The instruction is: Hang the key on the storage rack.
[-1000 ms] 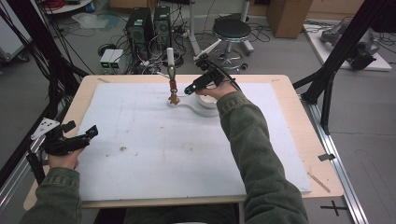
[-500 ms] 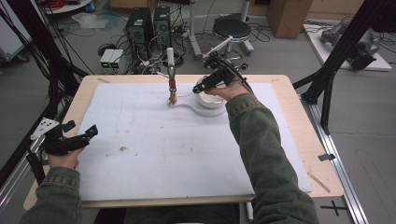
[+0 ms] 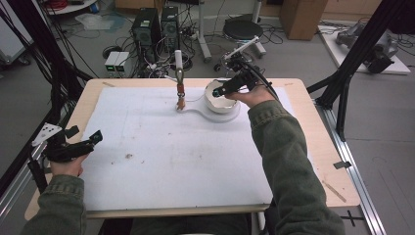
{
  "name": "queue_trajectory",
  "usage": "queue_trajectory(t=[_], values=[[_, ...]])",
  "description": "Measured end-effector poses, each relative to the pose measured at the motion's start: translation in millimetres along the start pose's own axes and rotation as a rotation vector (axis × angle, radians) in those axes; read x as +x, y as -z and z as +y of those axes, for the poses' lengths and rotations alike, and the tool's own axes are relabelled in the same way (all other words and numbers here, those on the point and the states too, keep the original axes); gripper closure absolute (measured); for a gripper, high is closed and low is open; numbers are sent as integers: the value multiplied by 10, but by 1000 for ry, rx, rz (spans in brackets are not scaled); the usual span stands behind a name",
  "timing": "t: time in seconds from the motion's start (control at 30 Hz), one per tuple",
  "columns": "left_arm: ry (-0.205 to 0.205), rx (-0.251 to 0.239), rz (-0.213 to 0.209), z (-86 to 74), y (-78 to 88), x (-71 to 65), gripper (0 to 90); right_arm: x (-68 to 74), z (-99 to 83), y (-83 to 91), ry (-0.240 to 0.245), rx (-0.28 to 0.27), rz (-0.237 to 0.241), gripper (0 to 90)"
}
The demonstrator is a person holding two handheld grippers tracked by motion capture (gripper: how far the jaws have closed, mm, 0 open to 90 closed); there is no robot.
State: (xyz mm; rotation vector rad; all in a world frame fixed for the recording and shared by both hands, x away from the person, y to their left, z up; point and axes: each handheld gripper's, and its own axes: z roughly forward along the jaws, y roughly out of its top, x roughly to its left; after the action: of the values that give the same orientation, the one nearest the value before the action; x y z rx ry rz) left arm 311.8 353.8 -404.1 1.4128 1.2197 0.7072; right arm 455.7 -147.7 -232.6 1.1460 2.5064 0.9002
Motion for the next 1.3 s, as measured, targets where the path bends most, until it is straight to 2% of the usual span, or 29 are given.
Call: queue_trajectory(t=[0.1,0.2,0.37,0.77,1.3], values=[[-1,0,-1,5,-11,0,17,-19,-30,48,-8,-6,-9,8],[-1,-2,-1,9,-29,0,17,-53,-105,69,-36,-31,6,9],[2,-4,-5,20,-66,-5,17,-116,-283,25,-63,-21,3,8],[5,-4,-6,27,-91,-12,17,-179,-590,-19,-92,-28,22,8],[8,1,2,18,-71,-9,17,-352,-1078,-91,-139,-53,-1,8]])
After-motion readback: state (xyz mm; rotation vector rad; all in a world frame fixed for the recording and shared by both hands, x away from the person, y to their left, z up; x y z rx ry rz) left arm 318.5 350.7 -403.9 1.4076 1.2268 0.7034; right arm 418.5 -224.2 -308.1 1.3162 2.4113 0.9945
